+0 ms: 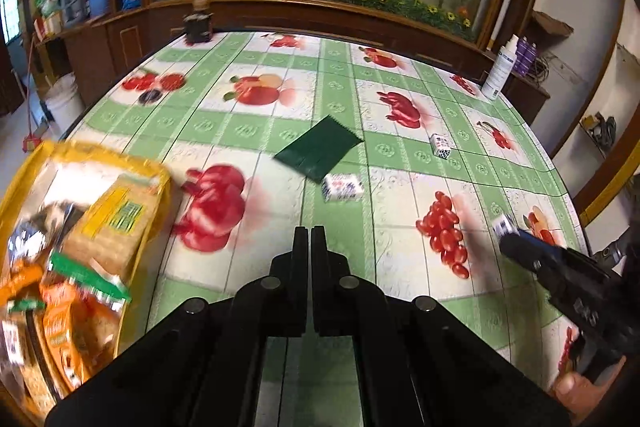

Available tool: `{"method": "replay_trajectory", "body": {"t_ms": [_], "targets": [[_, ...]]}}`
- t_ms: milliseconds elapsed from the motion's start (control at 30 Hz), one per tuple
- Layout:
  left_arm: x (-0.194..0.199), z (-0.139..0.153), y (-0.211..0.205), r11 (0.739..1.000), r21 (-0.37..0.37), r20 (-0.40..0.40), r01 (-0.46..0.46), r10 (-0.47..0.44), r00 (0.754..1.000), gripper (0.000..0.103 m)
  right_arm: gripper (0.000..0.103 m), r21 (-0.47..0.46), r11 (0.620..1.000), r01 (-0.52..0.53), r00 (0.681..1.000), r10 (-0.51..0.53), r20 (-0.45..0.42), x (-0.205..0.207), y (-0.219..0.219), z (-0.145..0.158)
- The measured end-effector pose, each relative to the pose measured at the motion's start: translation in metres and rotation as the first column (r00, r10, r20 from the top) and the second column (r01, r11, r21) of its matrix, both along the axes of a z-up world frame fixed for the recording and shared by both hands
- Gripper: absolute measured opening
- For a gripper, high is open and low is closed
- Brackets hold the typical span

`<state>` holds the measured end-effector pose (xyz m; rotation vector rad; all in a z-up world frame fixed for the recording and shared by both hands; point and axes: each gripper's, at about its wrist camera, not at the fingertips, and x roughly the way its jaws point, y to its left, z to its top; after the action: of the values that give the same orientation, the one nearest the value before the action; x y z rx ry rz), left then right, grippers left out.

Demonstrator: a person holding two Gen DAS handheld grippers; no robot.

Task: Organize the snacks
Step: 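Grasp the LUGUAN milk candy pack with the left gripper while the right grasps a patterned candy pack, then carry both candy packs into the white tray and open both grippers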

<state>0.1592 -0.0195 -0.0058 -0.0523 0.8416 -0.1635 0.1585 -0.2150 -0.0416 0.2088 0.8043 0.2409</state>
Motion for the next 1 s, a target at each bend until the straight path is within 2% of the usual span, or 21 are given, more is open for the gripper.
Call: {"method": "replay_trajectory", "body": {"t_ms": [33,67,133,267,400,500,533,567,600,633,767,1000], "targets": [[0.005,0.0,-0.007,1.0,0.024,0.01,0.003,-0.003,1.0,0.016,0.02,0.002,1.0,-0.002,1.0,0.002,0.004,-0.004,0.001,0.001],[0.012,-0.001,-0.014,0.999,0.043,0.016,0.001,-0.002,1.0,0.039,0.02,0.002,1.0,-0.005,1.0,0.005,0.008,-0.007,0.002,0.003],[0.023,-0.004,-0.024,0.999,0.045,0.018,0.017,-0.018,1.0,0.057,0.02,0.006,1.0,-0.009,1.0,0.008,0.011,-0.013,0.004,0.004],[0.047,-0.02,-0.047,0.994,0.108,-0.014,-0.01,0.012,1.0,0.057,0.02,0.018,1.0,-0.004,1.0,0.004,0.009,-0.019,0.002,0.003],[0.063,-0.043,-0.053,0.991,0.124,-0.079,-0.04,0.05,0.996,0.057,0.02,0.026,1.0,-0.002,1.0,0.002,0.004,-0.02,-0.003,0.001],[0.067,-0.046,-0.051,0.993,0.104,-0.068,-0.056,0.063,0.996,0.059,0.02,0.031,1.0,0.004,1.0,-0.004,0.006,-0.021,-0.009,0.002],[0.069,-0.046,-0.05,0.993,0.101,-0.066,-0.058,0.065,0.996,0.054,0.02,0.032,0.999,0.005,1.0,-0.006,0.007,-0.021,-0.01,0.002],[0.07,-0.045,-0.049,0.993,0.097,-0.06,-0.063,0.069,0.996,0.038,0.02,0.032,0.999,0.008,1.0,-0.008,0.007,-0.021,-0.011,0.002],[0.07,-0.044,-0.048,0.994,0.095,-0.059,-0.062,0.068,0.996,0.029,0.02,0.033,0.999,0.009,1.0,-0.009,0.006,-0.021,-0.011,0.001],[0.069,-0.044,-0.048,0.993,0.101,-0.063,-0.057,0.064,0.996,0.029,0.02,0.035,0.999,0.009,1.0,-0.009,0.006,-0.021,-0.01,0.001],[0.052,-0.039,-0.041,0.991,0.118,-0.057,-0.068,0.075,0.996,0.029,0.02,0.043,0.999,0.007,1.0,-0.007,0.012,-0.025,-0.008,0.003],[-0.01,-0.011,-0.007,0.975,0.159,0.04,-0.153,0.148,0.988,0.029,0.02,0.062,0.998,-0.02,0.999,0.018,0.037,-0.036,0.005,0.012]]}}
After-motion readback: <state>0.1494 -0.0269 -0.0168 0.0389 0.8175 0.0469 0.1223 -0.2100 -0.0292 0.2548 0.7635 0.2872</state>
